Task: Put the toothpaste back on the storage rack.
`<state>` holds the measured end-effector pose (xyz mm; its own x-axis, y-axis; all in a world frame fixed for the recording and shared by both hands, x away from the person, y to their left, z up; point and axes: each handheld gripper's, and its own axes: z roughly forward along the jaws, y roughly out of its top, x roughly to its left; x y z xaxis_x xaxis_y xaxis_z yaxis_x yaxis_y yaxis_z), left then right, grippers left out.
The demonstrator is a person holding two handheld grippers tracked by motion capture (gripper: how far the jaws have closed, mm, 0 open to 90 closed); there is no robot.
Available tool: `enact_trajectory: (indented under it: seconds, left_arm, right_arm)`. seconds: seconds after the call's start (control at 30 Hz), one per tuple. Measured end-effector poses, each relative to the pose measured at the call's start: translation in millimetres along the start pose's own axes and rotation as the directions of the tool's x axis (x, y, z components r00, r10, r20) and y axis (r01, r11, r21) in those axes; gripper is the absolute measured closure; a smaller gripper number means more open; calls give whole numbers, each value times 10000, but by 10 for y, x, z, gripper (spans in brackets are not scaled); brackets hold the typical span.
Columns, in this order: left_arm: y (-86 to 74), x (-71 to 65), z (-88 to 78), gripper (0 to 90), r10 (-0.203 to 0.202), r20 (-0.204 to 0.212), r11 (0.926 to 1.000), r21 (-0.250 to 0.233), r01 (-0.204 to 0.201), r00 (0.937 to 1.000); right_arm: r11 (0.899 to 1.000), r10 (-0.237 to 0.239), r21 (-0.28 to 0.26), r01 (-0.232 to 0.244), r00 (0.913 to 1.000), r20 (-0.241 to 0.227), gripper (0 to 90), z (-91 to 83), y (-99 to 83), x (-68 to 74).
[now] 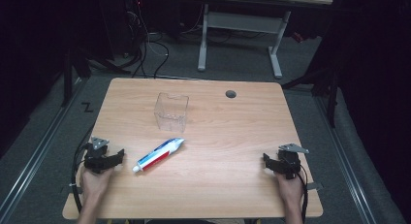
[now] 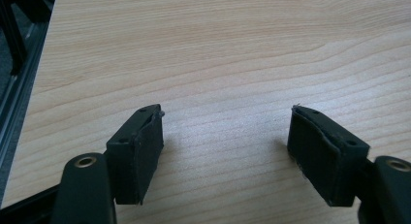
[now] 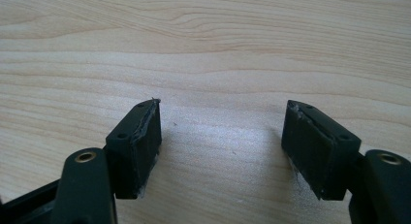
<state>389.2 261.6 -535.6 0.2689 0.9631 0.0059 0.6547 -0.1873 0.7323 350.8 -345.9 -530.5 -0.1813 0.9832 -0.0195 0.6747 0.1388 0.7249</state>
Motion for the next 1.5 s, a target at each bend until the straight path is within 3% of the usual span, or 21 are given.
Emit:
enact_trajectory:
  seconds: [0.67, 0.97, 1.37, 1.5]
  left_arm:
    - [73, -30, -172, 299, 65, 317, 9992, -388, -52, 9995]
    - [145, -81, -258, 292, 173, 794, 9989, -438, -139, 9967]
    - [197, -155, -339, 297, 470, 1079, 9981, -455, -423, 9931]
    - [212, -185, -370, 313, 655, 950, 9967, -544, -605, 9933]
  right_arm:
    - [10000, 16, 0, -16, 10000, -1, 307, 0, 0, 1]
    - [10000, 19, 2, -19, 10000, -2, 307, 0, 0, 1]
    - [10000, 5, 1, -5, 10000, -1, 307, 0, 0, 0]
    - [10000, 4, 2, -4, 10000, 0, 307, 0, 0, 0]
